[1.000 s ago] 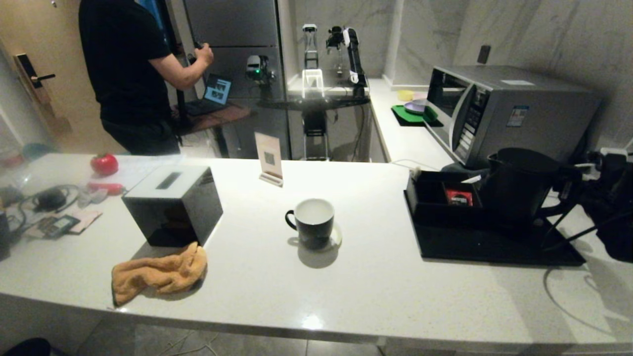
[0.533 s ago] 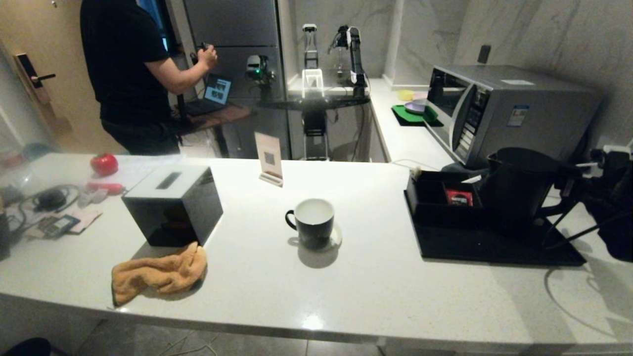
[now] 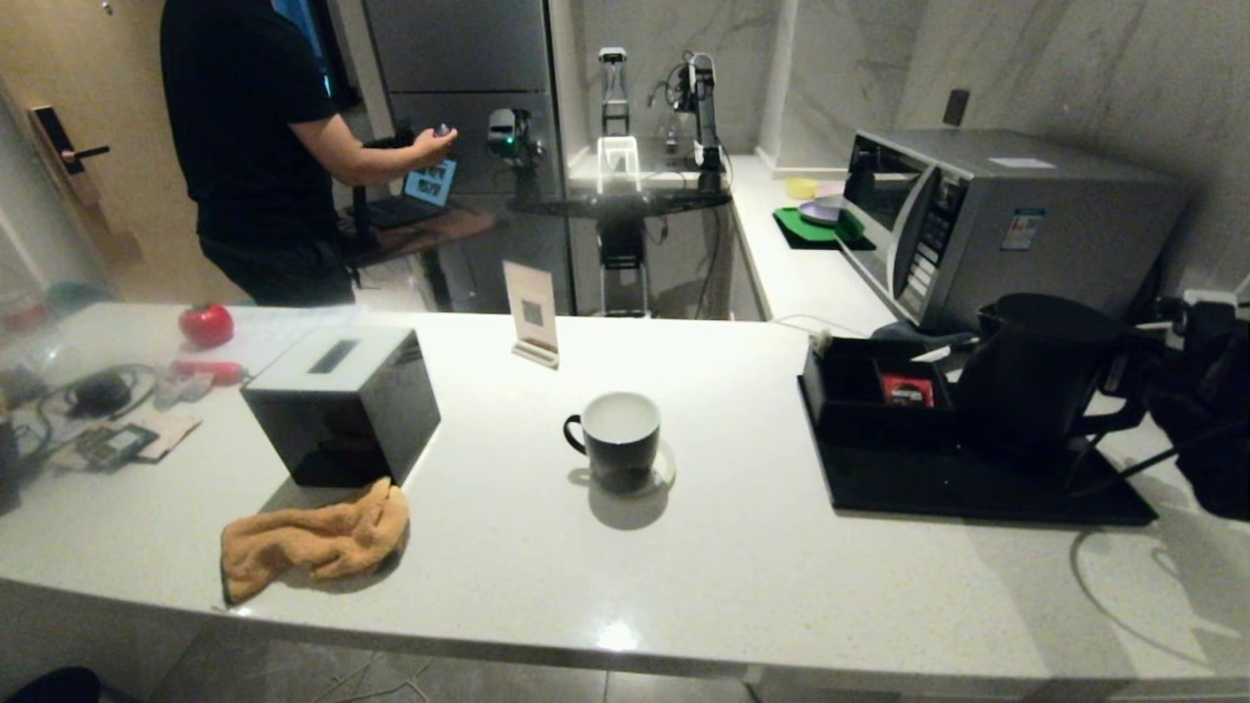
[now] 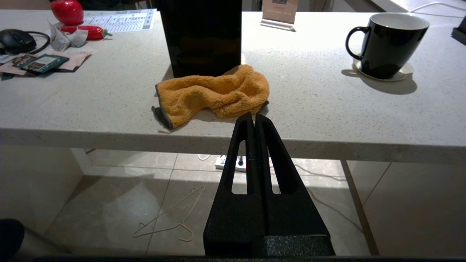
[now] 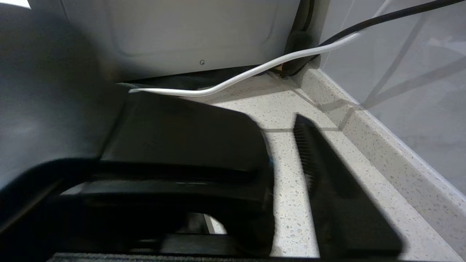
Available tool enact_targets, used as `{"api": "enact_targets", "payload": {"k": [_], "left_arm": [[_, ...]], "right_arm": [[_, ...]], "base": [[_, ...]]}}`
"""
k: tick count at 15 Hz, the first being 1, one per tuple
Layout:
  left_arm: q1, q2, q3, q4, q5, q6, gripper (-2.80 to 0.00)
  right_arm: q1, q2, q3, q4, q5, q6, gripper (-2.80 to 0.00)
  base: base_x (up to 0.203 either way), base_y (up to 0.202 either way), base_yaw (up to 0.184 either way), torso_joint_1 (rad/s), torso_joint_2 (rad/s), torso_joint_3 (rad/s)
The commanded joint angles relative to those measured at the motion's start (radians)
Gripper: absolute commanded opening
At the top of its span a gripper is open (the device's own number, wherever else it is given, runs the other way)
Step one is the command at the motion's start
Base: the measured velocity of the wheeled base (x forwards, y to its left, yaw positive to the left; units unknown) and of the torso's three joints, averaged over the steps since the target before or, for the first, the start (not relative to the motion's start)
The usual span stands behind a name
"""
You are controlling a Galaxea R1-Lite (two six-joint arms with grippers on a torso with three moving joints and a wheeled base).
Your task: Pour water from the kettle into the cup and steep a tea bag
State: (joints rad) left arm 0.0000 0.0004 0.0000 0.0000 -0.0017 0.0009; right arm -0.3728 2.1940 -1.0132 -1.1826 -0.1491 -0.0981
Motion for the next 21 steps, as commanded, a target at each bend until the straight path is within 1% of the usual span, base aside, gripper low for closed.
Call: {"api": "enact_targets", "payload": {"k": [1, 9, 18, 21], "left_arm": [[0.0, 0.0, 0.0, 0.0, 0.0, 0.001, -2.8], [0.0, 0.0, 0.0, 0.0, 0.0, -0.001, -2.8], [0.0, 0.0, 0.0, 0.0, 0.0, 0.001, -2.8], [0.0, 0.0, 0.0, 0.0, 0.0, 0.001, -2.8]], "right_arm": [[0.001, -0.003, 0.002, -0.006, -0.003, -0.002, -2.8], [0.002, -0.007, 0.015, -0.017, -0.001, 0.0, -2.8], [0.0, -0.066, 0.016, 0.0, 0.003, 0.006, -2.8], [0.0, -0.091, 0.035, 0.0, 0.002, 0.02, -2.8]], "base": [[0.0, 0.0, 0.0, 0.0, 0.0, 0.0], [0.0, 0.0, 0.0, 0.0, 0.0, 0.0], [0.0, 0.0, 0.0, 0.0, 0.0, 0.0], [0.0, 0.0, 0.0, 0.0, 0.0, 0.0]]}}
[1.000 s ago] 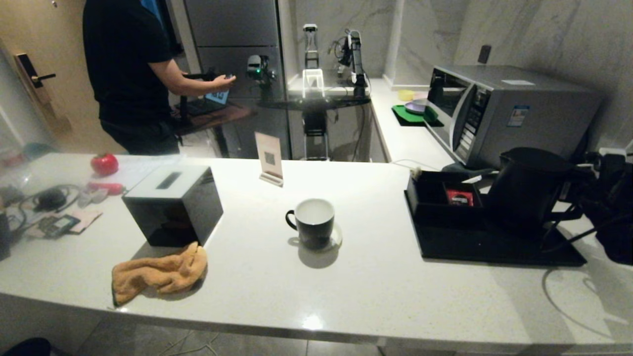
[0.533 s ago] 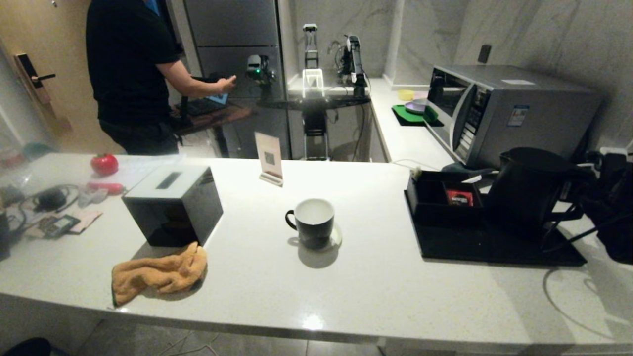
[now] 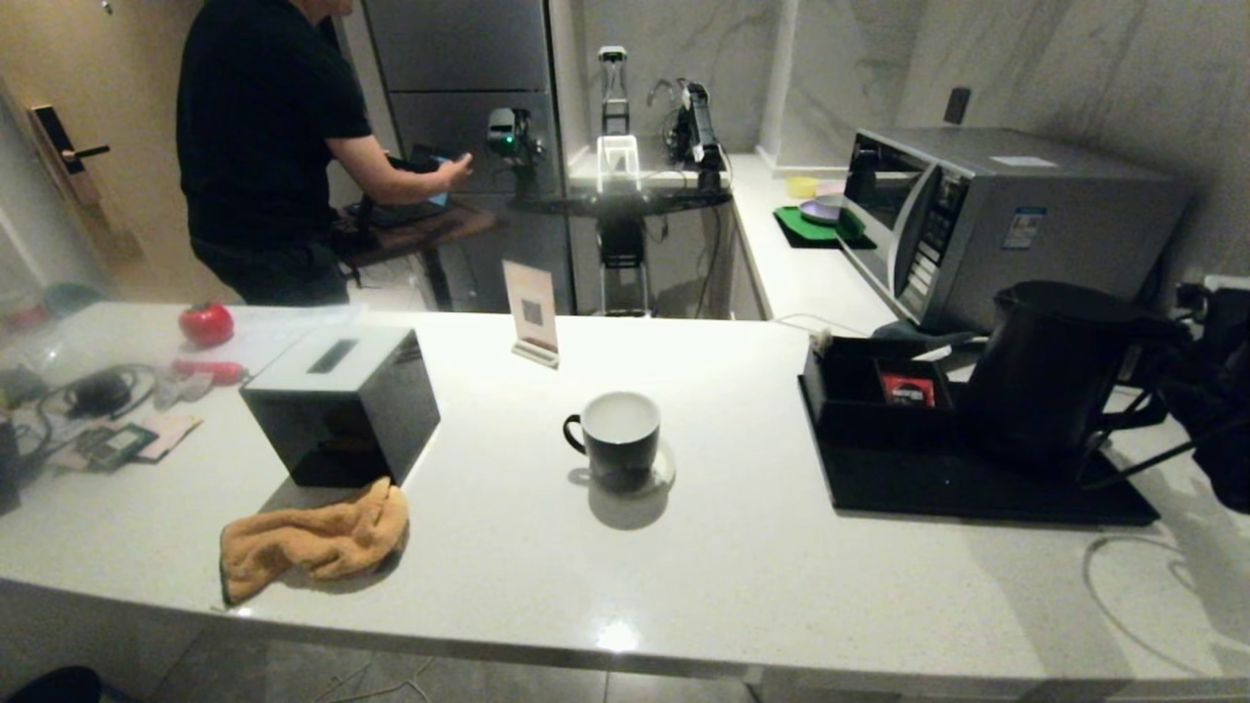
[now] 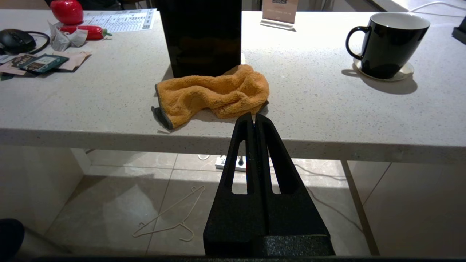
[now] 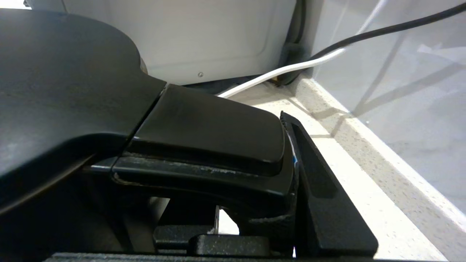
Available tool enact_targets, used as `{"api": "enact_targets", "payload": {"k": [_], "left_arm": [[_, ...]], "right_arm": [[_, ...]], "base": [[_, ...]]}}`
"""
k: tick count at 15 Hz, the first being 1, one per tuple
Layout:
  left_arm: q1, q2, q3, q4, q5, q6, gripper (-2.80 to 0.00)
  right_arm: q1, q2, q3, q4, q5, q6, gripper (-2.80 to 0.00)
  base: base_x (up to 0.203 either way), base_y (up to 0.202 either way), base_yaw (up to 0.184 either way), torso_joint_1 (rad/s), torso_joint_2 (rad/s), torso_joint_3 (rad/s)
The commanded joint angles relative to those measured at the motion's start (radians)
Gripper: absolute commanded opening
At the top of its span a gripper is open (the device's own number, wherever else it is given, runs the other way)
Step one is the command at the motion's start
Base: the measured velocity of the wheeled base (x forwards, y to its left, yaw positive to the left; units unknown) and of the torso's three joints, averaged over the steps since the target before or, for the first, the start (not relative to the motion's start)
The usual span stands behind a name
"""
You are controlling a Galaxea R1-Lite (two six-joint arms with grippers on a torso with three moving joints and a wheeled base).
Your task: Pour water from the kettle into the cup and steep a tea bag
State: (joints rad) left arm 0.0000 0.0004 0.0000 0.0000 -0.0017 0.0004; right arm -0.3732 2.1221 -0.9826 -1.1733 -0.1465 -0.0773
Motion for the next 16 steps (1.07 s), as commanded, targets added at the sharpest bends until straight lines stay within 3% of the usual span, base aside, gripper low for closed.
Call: {"api": "enact_targets", "payload": {"k": [1, 16], "left_arm": [[0.0, 0.0, 0.0, 0.0, 0.0, 0.0, -2.8], [0.0, 0.0, 0.0, 0.0, 0.0, 0.0, -2.8]], "right_arm": [[0.0, -0.025, 0.018, -0.011, -0.001, -0.001, -2.8], [0.0, -0.182, 0.124, -0.005, 0.004, 0.004, -2.8]], "base": [[0.0, 0.0, 0.0, 0.036, 0.0, 0.002], [0.0, 0.0, 0.0, 0.0, 0.0, 0.0]]}}
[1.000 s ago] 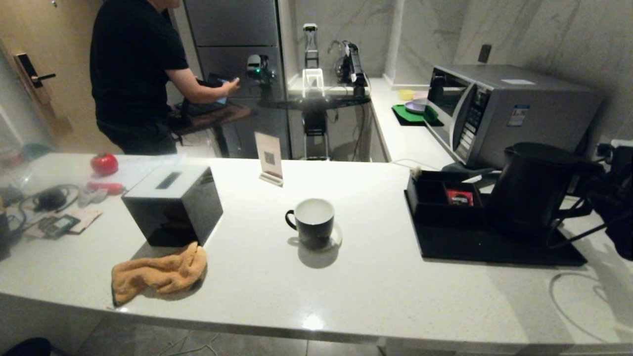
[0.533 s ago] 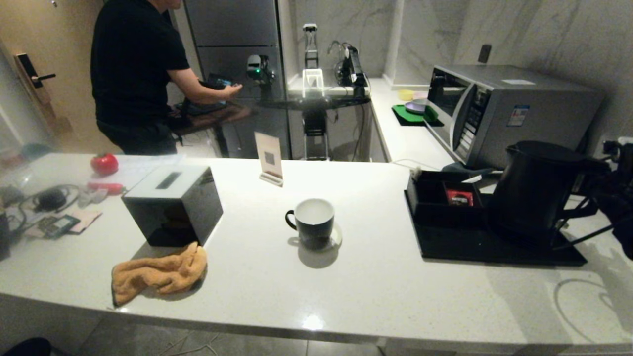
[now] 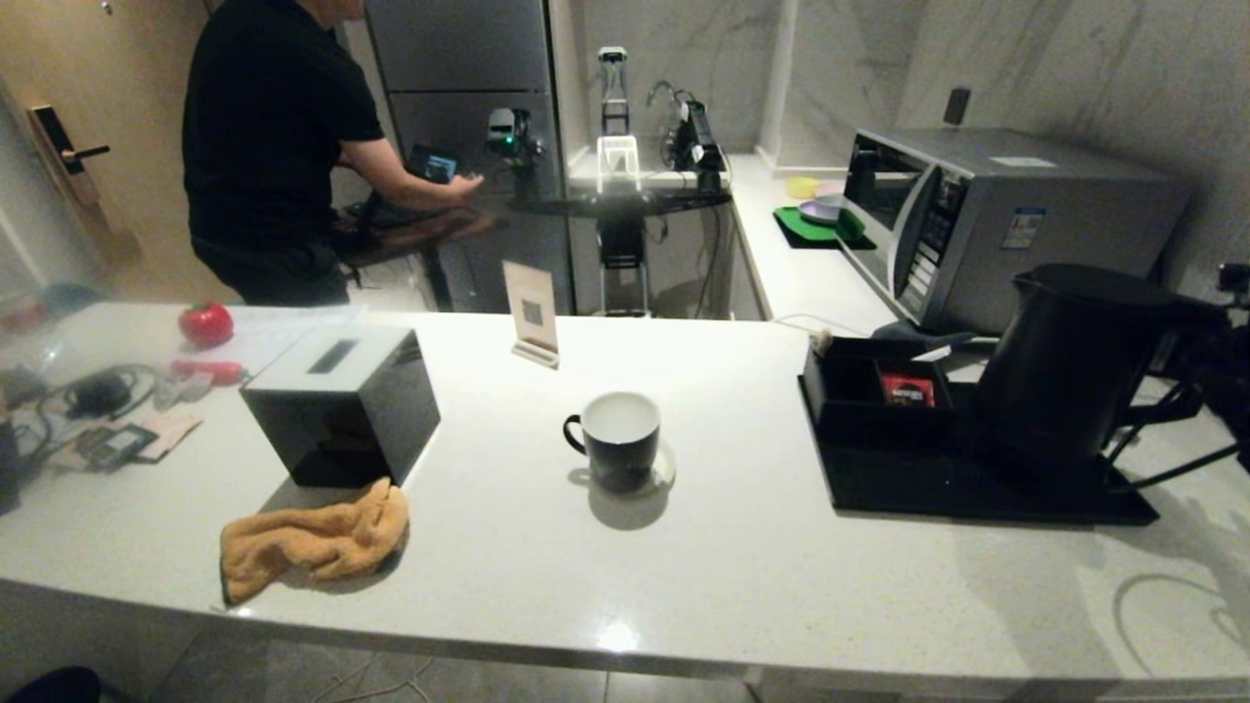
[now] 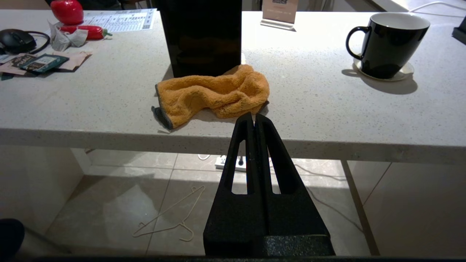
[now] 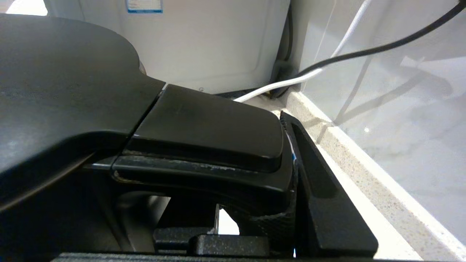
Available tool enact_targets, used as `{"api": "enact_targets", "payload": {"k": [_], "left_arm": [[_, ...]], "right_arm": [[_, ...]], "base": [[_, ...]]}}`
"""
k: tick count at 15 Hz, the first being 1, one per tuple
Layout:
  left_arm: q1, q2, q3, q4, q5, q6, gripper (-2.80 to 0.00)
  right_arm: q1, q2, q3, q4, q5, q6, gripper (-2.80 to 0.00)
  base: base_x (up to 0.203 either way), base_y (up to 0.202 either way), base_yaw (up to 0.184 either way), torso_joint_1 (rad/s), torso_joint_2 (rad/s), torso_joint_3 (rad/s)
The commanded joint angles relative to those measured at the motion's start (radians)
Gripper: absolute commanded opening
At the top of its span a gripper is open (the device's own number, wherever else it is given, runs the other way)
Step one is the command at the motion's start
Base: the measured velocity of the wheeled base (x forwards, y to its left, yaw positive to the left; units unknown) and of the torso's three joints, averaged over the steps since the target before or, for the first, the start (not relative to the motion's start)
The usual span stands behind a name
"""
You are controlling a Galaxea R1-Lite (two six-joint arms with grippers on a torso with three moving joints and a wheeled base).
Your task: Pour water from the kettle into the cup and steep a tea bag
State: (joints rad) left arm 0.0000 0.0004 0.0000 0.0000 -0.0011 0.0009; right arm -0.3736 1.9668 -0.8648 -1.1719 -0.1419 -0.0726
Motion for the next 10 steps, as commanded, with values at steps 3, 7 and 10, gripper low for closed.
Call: {"api": "enact_targets", "payload": {"k": [3, 7, 10], "left_arm": [[0.0, 0.0, 0.0, 0.0, 0.0, 0.001, -2.8], [0.0, 0.0, 0.0, 0.0, 0.0, 0.0, -2.8], [0.0, 0.0, 0.0, 0.0, 0.0, -0.001, -2.8]], "right_arm": [[0.001, -0.084, 0.046, 0.005, 0.002, 0.009, -2.8], [0.008, -0.171, 0.073, 0.077, 0.006, 0.033, -2.8], [0.065, -0.225, 0.081, 0.08, 0.008, 0.034, -2.8]], "base": [[0.0, 0.0, 0.0, 0.0, 0.0, 0.0], [0.0, 0.0, 0.0, 0.0, 0.0, 0.0], [0.0, 0.0, 0.0, 0.0, 0.0, 0.0]]}}
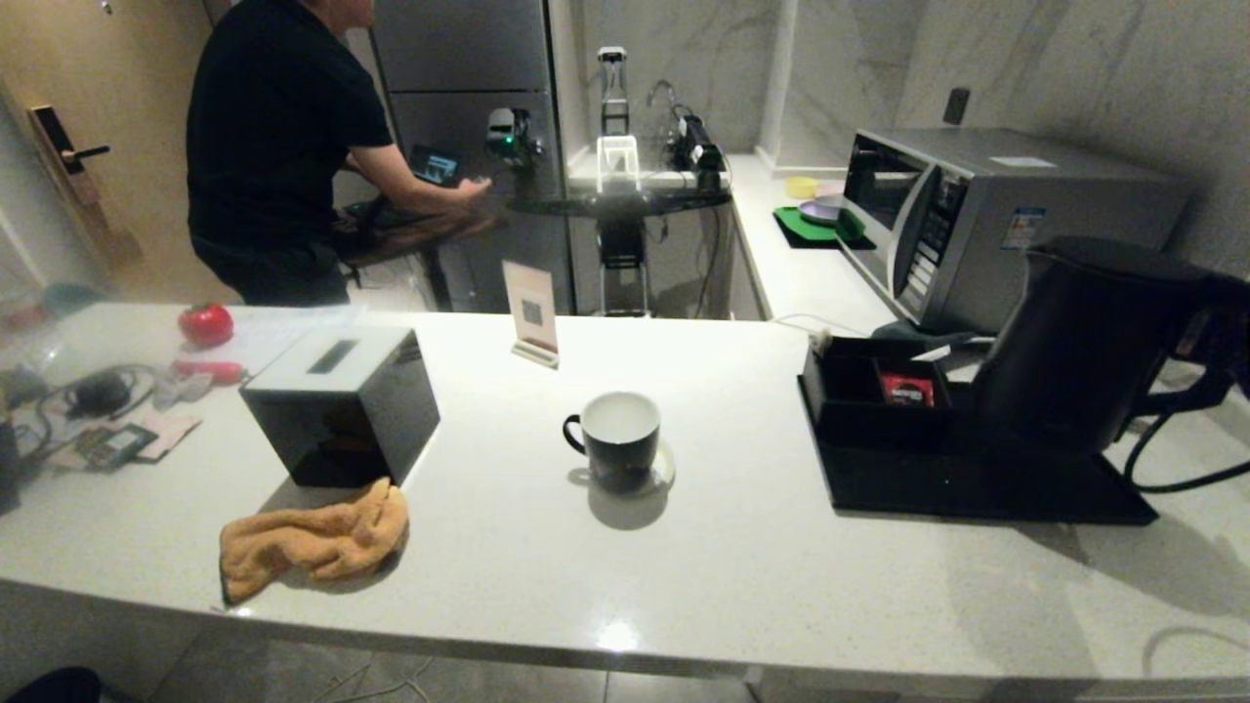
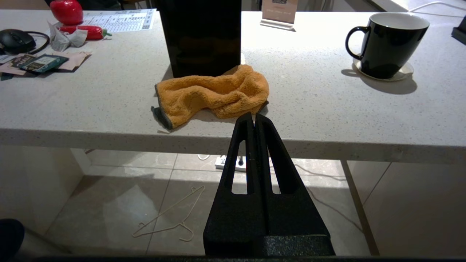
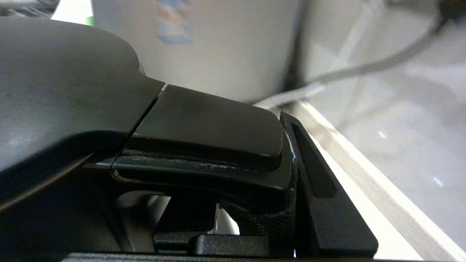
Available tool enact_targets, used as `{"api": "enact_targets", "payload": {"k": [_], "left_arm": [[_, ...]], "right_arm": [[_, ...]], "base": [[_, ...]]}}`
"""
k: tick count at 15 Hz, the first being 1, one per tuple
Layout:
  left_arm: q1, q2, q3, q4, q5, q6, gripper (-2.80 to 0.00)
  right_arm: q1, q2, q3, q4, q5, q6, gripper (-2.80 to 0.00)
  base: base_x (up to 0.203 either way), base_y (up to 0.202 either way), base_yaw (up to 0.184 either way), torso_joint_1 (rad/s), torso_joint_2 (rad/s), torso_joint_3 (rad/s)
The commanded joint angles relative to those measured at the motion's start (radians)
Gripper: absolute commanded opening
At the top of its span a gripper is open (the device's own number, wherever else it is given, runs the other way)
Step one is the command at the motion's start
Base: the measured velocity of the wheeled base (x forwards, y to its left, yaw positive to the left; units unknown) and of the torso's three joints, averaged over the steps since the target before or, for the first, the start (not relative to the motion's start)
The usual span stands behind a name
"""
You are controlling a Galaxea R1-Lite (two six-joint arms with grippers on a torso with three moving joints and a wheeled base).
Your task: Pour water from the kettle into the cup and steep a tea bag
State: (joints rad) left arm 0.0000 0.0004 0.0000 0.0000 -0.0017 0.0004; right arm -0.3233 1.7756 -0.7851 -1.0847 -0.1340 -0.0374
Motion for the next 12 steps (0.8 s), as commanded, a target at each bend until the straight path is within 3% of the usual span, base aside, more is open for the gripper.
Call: {"api": "enact_targets", "payload": {"k": [1, 12], "left_arm": [[0.0, 0.0, 0.0, 0.0, 0.0, 0.001, -2.8], [0.0, 0.0, 0.0, 0.0, 0.0, 0.0, -2.8]], "right_arm": [[0.043, -0.051, 0.001, -0.006, 0.001, -0.001, -2.8], [0.346, -0.121, -0.002, 0.039, -0.028, -0.053, -2.8]], "base": [[0.0, 0.0, 0.0, 0.0, 0.0, 0.0], [0.0, 0.0, 0.0, 0.0, 0.0, 0.0]]}}
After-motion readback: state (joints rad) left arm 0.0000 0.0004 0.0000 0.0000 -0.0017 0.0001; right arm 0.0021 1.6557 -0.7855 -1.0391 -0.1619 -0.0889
